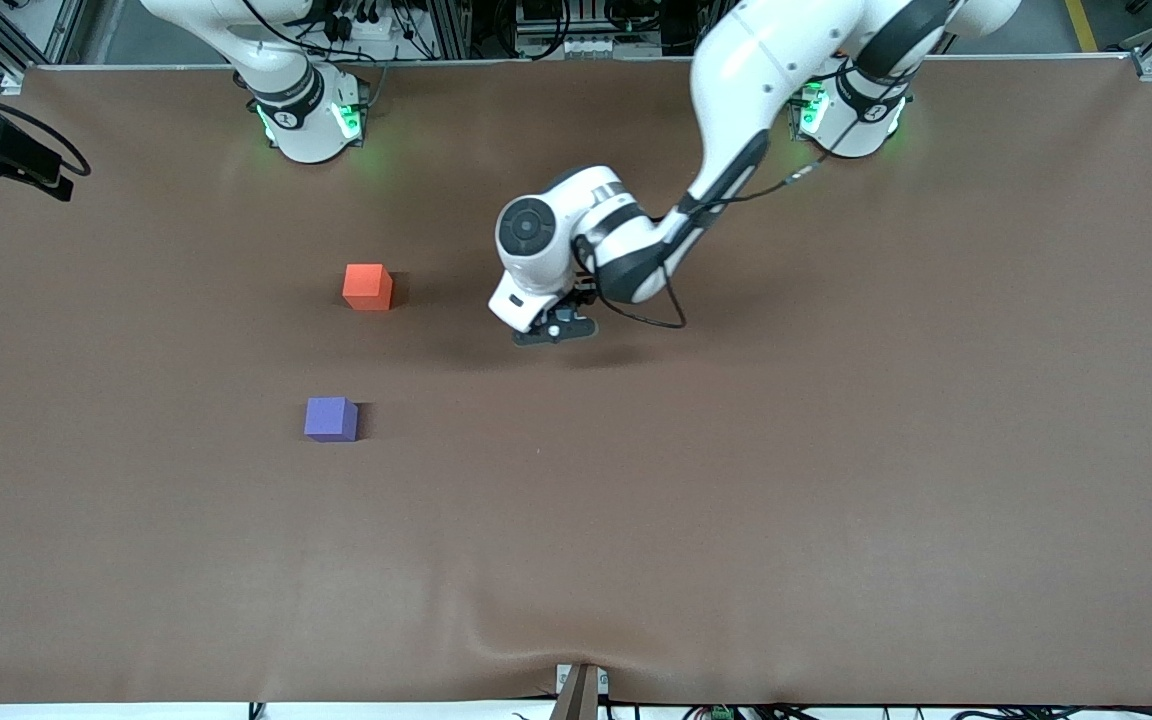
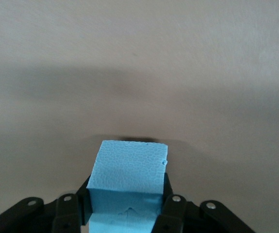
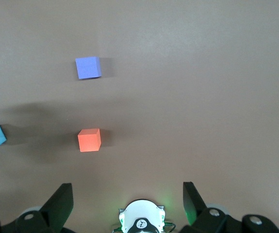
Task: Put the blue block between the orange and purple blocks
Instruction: 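Grasp the blue block with the right gripper while the left gripper withdraws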
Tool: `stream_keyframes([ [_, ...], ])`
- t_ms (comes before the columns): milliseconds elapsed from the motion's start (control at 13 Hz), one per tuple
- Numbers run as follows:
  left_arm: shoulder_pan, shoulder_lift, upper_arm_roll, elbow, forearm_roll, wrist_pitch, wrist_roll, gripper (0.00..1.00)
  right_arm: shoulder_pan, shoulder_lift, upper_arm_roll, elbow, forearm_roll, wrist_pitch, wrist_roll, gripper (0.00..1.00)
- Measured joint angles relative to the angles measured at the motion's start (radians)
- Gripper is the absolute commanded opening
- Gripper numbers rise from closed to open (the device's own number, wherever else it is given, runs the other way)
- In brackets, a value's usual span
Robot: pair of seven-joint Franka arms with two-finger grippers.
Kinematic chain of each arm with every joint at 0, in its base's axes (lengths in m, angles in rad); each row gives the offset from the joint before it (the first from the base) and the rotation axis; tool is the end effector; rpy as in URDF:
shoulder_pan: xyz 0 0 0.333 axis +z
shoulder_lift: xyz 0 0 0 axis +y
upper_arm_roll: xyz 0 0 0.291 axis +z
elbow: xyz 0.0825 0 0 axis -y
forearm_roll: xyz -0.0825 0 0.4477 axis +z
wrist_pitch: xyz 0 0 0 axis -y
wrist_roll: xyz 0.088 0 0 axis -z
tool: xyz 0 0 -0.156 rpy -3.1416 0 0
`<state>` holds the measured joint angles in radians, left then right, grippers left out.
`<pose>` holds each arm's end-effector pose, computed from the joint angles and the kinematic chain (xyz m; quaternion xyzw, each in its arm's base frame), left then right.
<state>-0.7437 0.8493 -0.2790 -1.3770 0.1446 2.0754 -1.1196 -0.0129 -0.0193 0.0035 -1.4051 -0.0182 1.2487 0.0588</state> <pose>0.4187 -0.6195 0.1058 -0.9960 -0.0486 0.0684 0.0299 0.5675 -0.0085 0.6224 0.9970 -0.0363 -0.0683 0.0105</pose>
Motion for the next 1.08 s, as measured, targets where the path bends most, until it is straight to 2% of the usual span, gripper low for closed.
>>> stream_keyframes([
  [385,-0.025,-0.009,0.038,0.039,0.012,0.002,0.061,1.0,0.001,0.038,0.01,-0.001,0.001,0.004,-0.001,1.0],
  [615,0.004,-0.099,0.056,0.061,0.032,-0.08,0.065,1.0,0.042,0.114,0.019,-0.003,0.001,0.003,-0.002,1.0],
  [769,0.086,-0.22,0.065,0.07,0.076,-0.202,0.152,1.0,0.089,0.161,0.022,-0.003,0.001,0.007,-0.001,1.0],
  [923,0.219,-0.335,0.069,0.065,0.082,-0.315,0.286,1.0,0.126,0.211,0.025,-0.003,0.004,0.015,-0.001,1.0],
  [1077,0.364,-0.404,0.068,0.037,0.083,-0.373,0.409,1.0,0.175,0.255,0.026,-0.002,0.016,0.06,-0.001,1.0],
])
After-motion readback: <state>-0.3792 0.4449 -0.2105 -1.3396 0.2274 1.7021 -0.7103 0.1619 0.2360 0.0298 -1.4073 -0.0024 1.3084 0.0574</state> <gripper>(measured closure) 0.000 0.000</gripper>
